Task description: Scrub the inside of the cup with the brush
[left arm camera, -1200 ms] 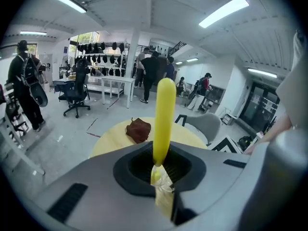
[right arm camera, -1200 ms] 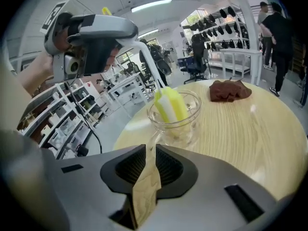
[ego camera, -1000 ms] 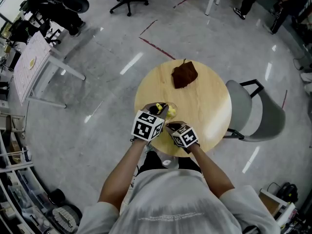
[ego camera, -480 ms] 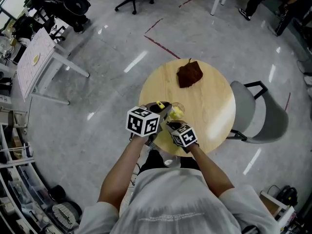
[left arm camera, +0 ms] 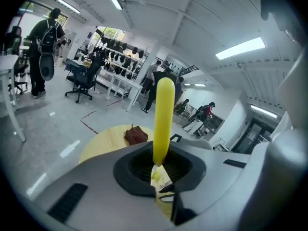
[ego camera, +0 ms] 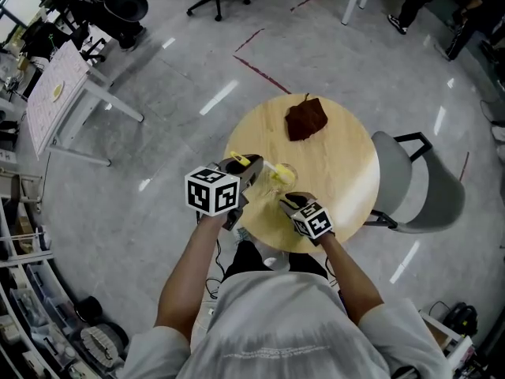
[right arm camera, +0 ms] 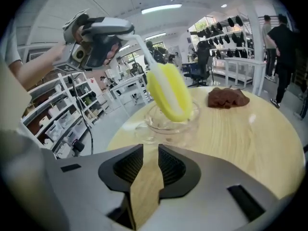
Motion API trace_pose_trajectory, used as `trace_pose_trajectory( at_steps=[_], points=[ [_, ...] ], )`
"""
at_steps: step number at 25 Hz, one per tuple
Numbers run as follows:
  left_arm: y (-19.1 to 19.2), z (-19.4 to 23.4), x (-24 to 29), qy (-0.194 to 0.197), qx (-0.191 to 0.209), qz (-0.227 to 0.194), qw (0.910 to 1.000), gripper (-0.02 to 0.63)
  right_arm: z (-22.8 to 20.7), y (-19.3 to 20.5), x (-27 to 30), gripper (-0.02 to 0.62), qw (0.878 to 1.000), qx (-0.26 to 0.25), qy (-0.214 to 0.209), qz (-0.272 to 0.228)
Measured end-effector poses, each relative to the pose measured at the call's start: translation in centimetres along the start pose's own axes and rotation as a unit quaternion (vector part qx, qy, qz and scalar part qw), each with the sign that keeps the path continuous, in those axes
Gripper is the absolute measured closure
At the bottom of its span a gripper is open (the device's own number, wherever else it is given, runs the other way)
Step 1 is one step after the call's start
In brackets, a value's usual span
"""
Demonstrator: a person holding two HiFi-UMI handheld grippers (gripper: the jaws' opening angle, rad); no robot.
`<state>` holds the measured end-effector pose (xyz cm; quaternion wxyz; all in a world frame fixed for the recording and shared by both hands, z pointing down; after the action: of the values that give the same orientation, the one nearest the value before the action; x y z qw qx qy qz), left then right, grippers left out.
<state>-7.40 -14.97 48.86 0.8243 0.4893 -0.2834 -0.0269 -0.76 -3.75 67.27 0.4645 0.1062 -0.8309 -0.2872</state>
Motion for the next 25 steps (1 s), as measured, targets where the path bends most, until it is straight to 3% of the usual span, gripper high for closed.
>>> trace_pose_trajectory(
  at_steps=[3,5,6,9,14,17,25],
  points=[
    [0.5,-0.5,0.8,-0.014,0.035,0.016,0.9991,0.56,-3.8,0.1,-1.7,0.37,0.999,0.011,0.035,-0.024],
    [1.1,-1.1,1.7,-0.024,0.058,0.032,0.9975,0.56,-5.2,-1.0,-2.1,0.263,0.998,-0.015,0.037,-0.038],
    [1.4,-1.3,2.0,-0.031,0.066,0.037,0.9967,0.56,-5.3,-1.7,-2.0,0.247,0.998,-0.039,0.028,-0.039],
    [2.2,-1.5,2.9,-0.052,0.074,0.042,0.995,0.56,-4.5,-3.4,-0.9,0.222,0.991,-0.131,-0.016,-0.013],
    [3.8,-1.9,4.5,-0.088,0.087,0.052,0.991,0.56,-3.7,-4.2,1.1,0.196,0.963,-0.258,-0.075,0.024],
    [4.1,-2.1,4.6,-0.106,0.074,0.037,0.9909,0.56,-3.3,-4.8,1.7,0.192,0.958,-0.27,-0.097,0.016],
    [5.0,-4.1,4.2,-0.117,0.03,0.028,0.9922,0.56,-3.2,-4.5,1.8,0.192,0.964,-0.244,-0.102,-0.015]
  ],
)
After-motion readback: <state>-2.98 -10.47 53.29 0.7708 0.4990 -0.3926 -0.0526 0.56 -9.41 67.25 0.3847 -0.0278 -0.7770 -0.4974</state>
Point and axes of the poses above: the fingertips, and each gripper's own axes: x forward along the fingers, z to its left, y out of its underside, the point moved 2 cm from there along -x, backward along the fingers, and after that the axes turned 10 degrees about x, right-handed, at the moved point
